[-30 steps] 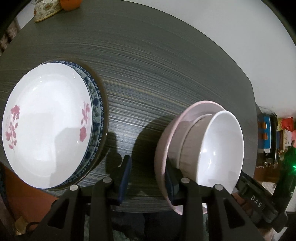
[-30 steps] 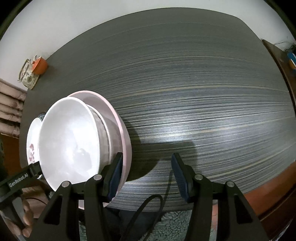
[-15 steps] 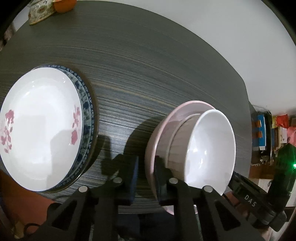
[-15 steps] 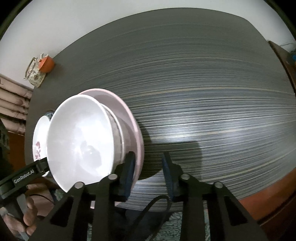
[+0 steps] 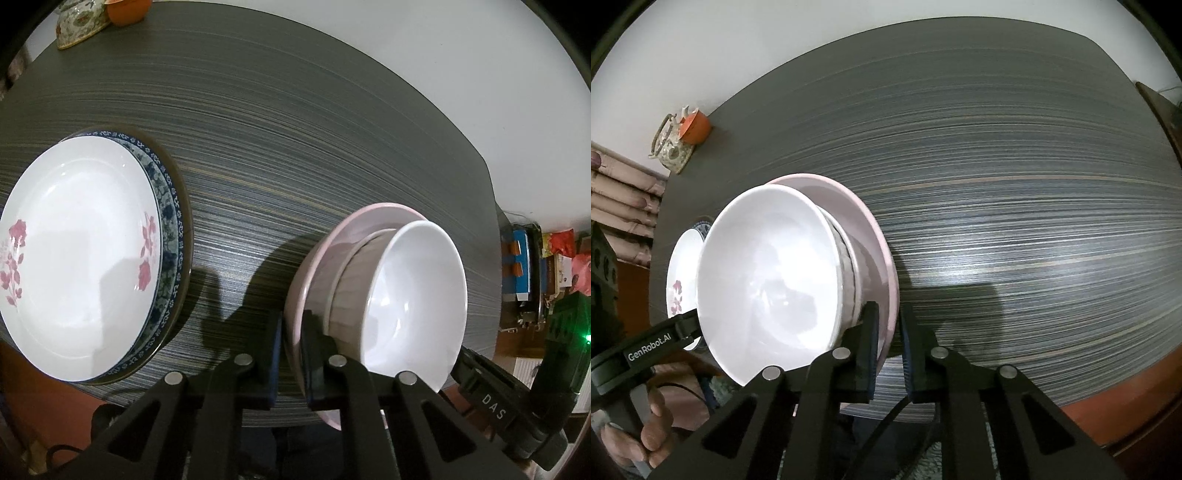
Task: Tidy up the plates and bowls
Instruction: 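Lift and carry the nested bowls toward the plate stack with both tools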
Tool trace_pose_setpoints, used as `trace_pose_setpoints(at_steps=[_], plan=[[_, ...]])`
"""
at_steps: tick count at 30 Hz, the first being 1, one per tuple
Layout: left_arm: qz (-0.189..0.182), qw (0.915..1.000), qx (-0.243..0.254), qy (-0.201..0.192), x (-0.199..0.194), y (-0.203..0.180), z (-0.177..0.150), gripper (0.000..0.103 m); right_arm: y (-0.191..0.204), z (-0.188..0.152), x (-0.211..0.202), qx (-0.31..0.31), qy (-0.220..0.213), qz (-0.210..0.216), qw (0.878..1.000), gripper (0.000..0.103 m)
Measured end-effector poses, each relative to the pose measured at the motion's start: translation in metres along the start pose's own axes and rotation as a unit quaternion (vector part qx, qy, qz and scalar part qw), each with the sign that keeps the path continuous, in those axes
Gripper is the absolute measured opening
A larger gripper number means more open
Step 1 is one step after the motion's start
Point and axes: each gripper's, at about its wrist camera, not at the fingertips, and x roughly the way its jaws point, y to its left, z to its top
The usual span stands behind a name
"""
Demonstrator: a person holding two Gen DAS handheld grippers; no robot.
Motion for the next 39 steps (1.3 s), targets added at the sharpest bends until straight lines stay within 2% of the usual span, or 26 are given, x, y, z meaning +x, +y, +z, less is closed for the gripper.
trace_pose_setpoints(at_steps=[13,39], plan=[[-0.003,1.0000,-0.001,0.003,0.001,0.003,0.003,0.008,-0.001,0.003,0.001,0.007,0.007,0.005,1.000,0.013],[0.007,0.9998,0.010,-0.013,-0.003,-0.004,-0.004,0.007,0.005,-0.007,-0.008,0.000,-0.012,-0.004,1.000,0.013]])
